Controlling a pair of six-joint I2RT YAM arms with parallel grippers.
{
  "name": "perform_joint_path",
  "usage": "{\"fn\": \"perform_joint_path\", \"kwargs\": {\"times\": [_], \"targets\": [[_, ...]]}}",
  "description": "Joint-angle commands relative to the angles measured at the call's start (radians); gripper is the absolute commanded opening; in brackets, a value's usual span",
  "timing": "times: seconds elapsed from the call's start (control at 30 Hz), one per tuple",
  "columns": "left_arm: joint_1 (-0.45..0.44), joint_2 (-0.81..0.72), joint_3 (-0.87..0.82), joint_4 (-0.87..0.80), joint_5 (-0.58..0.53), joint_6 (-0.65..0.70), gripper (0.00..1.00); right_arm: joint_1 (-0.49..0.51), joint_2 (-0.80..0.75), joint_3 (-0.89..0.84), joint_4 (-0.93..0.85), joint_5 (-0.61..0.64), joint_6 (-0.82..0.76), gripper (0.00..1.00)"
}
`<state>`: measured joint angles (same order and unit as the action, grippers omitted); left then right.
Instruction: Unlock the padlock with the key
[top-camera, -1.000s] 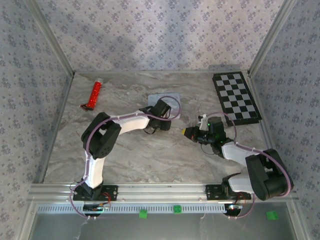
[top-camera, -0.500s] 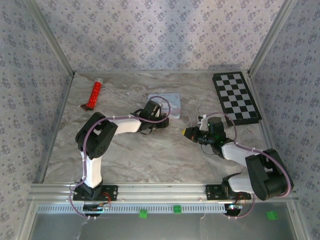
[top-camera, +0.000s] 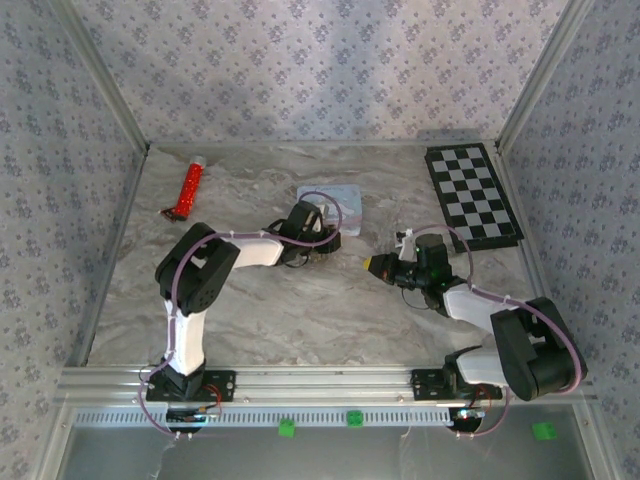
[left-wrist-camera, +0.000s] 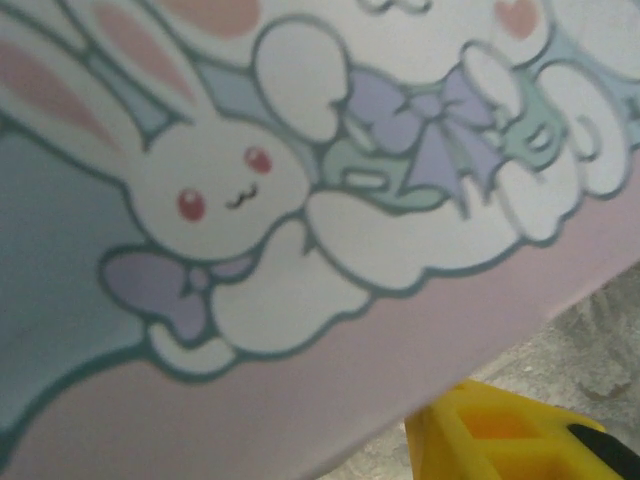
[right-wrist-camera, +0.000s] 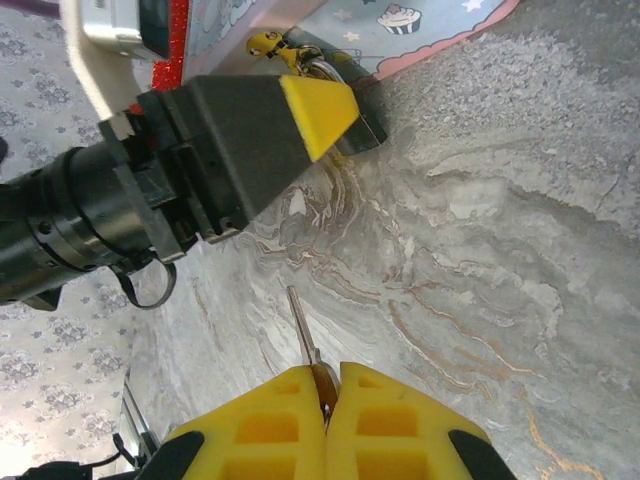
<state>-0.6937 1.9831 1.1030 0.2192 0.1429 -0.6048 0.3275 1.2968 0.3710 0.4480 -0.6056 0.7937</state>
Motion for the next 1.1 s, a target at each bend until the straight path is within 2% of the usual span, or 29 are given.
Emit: {"fn": "perform_joint_path", "kwargs": {"times": [0.0,0.2,0.57,0.8,1.07], "targets": [[-0.004,0.027,0.042,0.0,0.005,-0.014,0.4,0.01,0.011,-0.007,0.027,-0.003,0.003,0.0],[-0.004,0.053,0.056,0.001,0.005,-0.029,0.4,0.013,0.019,-0.002,0.03,-0.005,0.005,0.0],[-0.004,0.053,0.054,0.016,0.015,-0.042,0.25,0.012,0.039,0.004,0.031,-0.006,0.023,0.0],[-0.003,0.032,0.033,0.037,0.05,-0.068,0.18,0.013,0.144,-0.017,0.179,-0.045,0.131,0.0],[-0.004,-0.026,-0.006,0.059,0.121,-0.136,0.18,0.013,0.262,-0.028,0.332,-0.069,0.233,0.0]]}}
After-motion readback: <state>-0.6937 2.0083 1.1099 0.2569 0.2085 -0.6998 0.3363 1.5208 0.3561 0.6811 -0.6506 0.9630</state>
